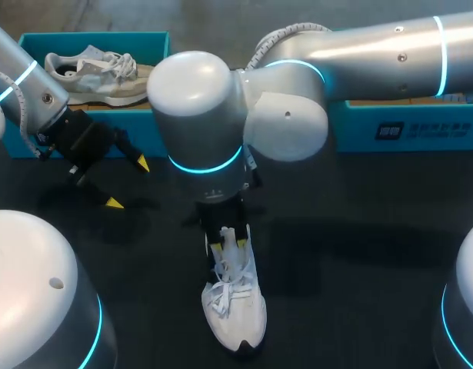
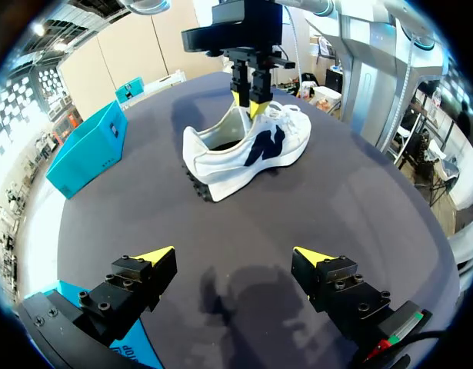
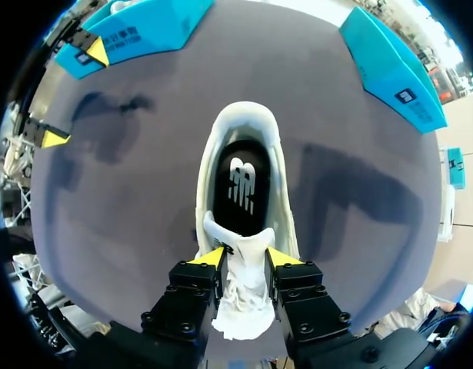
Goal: Take the shoe out of the shoebox, open the shoe tongue, remove and reinsert the insole, then place the shoe into the shoebox
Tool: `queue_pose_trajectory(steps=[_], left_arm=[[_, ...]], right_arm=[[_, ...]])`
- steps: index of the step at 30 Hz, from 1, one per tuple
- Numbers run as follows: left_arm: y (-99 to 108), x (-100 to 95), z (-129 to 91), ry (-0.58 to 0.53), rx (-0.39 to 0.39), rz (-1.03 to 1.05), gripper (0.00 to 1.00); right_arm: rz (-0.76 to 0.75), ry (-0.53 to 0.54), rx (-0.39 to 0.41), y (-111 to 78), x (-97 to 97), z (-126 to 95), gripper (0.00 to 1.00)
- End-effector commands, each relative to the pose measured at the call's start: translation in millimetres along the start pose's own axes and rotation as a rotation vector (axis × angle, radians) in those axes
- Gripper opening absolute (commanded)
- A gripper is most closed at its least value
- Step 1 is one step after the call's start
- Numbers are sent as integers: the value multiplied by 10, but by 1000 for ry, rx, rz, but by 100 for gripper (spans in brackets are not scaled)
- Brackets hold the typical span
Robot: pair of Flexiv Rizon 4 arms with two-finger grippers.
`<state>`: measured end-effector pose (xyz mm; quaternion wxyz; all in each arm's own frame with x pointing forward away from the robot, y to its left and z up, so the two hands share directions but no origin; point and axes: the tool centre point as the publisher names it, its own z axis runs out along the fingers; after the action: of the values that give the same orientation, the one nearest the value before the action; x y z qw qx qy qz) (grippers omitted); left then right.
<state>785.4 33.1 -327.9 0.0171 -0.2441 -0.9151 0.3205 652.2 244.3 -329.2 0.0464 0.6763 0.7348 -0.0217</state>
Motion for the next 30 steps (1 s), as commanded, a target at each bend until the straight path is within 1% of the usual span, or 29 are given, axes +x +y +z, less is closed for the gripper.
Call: queue_pose_trajectory(steps=[1, 5, 11, 14, 17, 25, 30], left_arm=[[1, -7, -3, 4, -2, 0, 100], [1, -7, -3, 4, -2, 0, 100], [1, -7, -3, 4, -2, 0, 100], [1, -7, -3, 4, -2, 0, 100], [1, -7, -3, 4, -2, 0, 100], [1, -7, -3, 4, -2, 0, 100], [1, -7, -3, 4, -2, 0, 100]], right_arm=[[87, 1, -5, 30, 24, 71, 31], [78, 7, -5, 60, 10, 70, 31], [76, -11, -17, -47, -23, -90, 31], [75, -23, -25, -100, -6, -169, 31], [72, -26, -29, -113, 11, -189, 31], [40, -9, -16, 19, 19, 4, 30], [18, 16, 6, 98, 10, 172, 31]])
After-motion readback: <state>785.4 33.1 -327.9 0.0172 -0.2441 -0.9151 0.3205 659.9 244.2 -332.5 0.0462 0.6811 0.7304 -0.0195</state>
